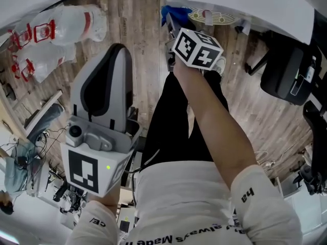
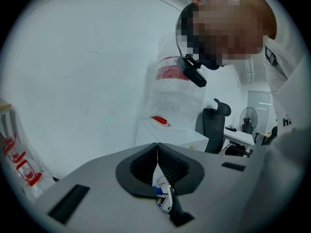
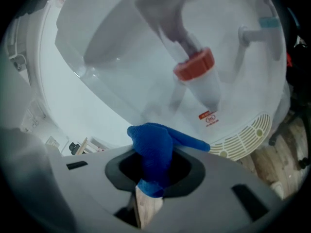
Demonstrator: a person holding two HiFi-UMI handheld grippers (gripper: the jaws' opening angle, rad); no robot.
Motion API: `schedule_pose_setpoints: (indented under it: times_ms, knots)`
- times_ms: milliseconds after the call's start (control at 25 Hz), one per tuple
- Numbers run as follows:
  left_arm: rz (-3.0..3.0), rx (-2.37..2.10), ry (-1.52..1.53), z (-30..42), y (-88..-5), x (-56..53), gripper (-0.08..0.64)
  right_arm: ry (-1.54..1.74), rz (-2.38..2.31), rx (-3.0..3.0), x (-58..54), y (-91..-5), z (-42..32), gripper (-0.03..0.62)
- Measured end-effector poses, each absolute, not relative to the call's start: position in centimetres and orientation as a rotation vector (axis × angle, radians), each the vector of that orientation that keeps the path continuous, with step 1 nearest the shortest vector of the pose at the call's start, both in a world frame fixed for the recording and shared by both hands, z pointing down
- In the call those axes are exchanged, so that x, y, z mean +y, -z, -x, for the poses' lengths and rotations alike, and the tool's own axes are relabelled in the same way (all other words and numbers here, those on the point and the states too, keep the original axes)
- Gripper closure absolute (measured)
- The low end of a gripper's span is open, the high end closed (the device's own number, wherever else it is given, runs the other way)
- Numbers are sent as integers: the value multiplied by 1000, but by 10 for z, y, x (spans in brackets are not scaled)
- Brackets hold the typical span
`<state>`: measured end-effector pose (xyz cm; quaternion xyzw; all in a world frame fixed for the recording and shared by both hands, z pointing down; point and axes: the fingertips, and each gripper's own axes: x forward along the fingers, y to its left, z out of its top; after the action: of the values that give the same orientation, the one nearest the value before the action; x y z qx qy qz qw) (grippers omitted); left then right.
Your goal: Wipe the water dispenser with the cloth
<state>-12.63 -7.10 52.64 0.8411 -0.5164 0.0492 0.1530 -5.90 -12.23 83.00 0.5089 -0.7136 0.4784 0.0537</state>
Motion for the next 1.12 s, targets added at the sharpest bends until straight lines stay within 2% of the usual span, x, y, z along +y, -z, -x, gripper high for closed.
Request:
schedule_pose_setpoints:
  times_ms: [480,1120]
  knots:
    - [-2410,-1470,-175,137,-540,-66,540,-1466,-1501,-2058,-120,-905,61,502]
    - [-2390,-1465,-224,139,-548,-64,540,-1357,-1433,-1970,-124,-949,49,502]
